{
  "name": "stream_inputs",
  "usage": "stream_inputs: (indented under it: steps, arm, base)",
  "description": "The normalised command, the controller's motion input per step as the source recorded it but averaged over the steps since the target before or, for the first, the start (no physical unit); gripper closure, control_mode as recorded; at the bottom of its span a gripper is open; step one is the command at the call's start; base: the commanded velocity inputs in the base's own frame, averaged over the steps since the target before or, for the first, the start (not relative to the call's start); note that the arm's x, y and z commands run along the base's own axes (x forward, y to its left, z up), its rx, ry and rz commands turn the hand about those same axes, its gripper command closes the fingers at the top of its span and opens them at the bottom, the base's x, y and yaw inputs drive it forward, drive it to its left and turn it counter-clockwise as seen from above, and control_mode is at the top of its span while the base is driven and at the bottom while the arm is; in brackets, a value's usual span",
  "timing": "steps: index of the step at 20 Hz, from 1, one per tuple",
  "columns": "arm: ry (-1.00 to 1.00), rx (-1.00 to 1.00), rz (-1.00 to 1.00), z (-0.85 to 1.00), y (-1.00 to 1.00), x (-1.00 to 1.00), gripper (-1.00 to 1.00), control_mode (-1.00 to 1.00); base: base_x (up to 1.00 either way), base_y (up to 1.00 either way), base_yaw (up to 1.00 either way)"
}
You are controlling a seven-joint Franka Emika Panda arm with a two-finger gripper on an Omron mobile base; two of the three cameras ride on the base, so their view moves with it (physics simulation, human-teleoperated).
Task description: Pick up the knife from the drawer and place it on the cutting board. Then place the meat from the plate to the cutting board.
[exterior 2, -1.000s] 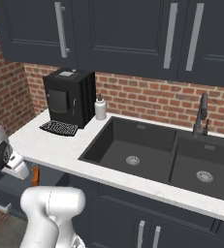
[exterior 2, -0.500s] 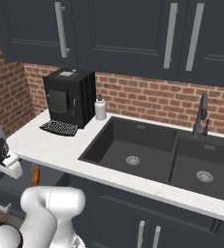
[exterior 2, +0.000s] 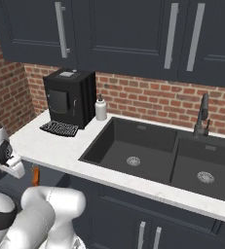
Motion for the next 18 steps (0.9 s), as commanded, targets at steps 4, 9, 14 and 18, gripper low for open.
stream_inputs:
  steps: [4, 9, 14, 18]
  arm:
    - [0.00, 0.00, 0.00, -0.53, 0.18, 0.33, -1.00, -1.00]
    - [0.00, 0.00, 0.00, -0.53, 0.19, 0.30, -1.00, -1.00]
    - [0.01, 0.00, 0.00, -0.51, 0.24, 0.26, -1.00, -1.00]
    - [0.12, -0.01, 0.00, -0.55, 0.31, 0.13, -1.00, -1.00]
  base:
    - [0.00, 0.00, 0.00]
    - [0.00, 0.00, 0.00]
    - [0.00, 0.00, 0.00]
    - [0.00, 0.00, 0.00]
